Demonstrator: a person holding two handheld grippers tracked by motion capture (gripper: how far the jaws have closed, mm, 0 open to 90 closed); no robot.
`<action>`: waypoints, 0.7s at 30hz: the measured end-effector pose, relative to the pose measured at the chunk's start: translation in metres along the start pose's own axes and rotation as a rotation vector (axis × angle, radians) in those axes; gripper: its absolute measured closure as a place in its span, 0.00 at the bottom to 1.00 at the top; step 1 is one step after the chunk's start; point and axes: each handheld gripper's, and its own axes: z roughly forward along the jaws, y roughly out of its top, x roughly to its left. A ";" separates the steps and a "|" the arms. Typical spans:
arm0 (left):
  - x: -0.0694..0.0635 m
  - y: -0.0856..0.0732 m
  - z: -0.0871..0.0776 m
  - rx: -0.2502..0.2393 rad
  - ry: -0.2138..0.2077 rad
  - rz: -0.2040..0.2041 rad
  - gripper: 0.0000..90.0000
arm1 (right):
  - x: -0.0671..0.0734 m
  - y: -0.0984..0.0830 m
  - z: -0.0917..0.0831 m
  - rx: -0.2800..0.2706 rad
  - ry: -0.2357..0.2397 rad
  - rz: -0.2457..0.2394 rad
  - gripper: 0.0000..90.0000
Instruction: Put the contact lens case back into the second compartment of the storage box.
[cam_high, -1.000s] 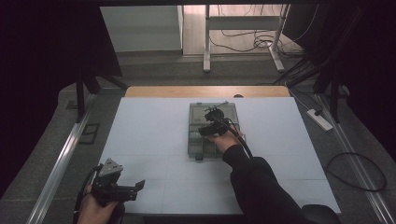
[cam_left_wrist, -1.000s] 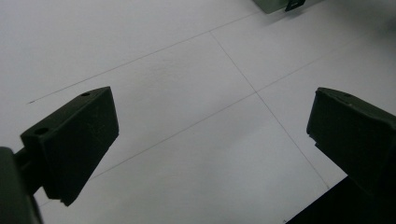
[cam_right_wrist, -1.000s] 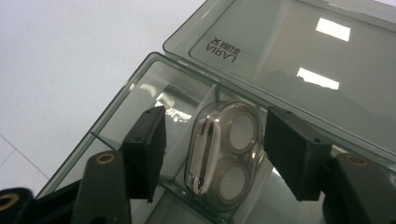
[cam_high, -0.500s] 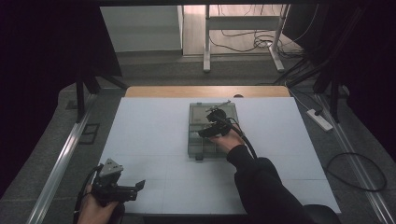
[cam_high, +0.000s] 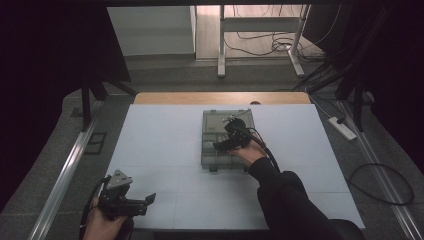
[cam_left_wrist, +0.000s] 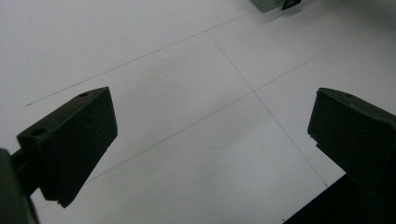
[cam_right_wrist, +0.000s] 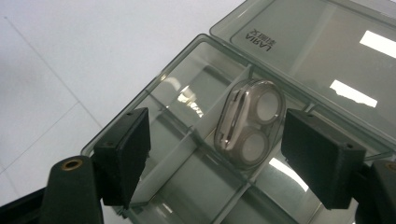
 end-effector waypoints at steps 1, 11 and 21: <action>0.000 0.000 0.000 -0.003 0.004 0.006 0.01 | 0.000 -0.001 -0.001 0.000 0.007 -0.003 0.25; 0.001 0.002 0.001 -0.043 0.036 0.048 0.01 | 0.002 -0.007 -0.011 -0.001 0.037 -0.034 0.20; 0.002 0.002 0.003 -0.034 0.007 0.050 0.02 | 0.005 -0.018 -0.018 0.005 0.041 -0.073 0.08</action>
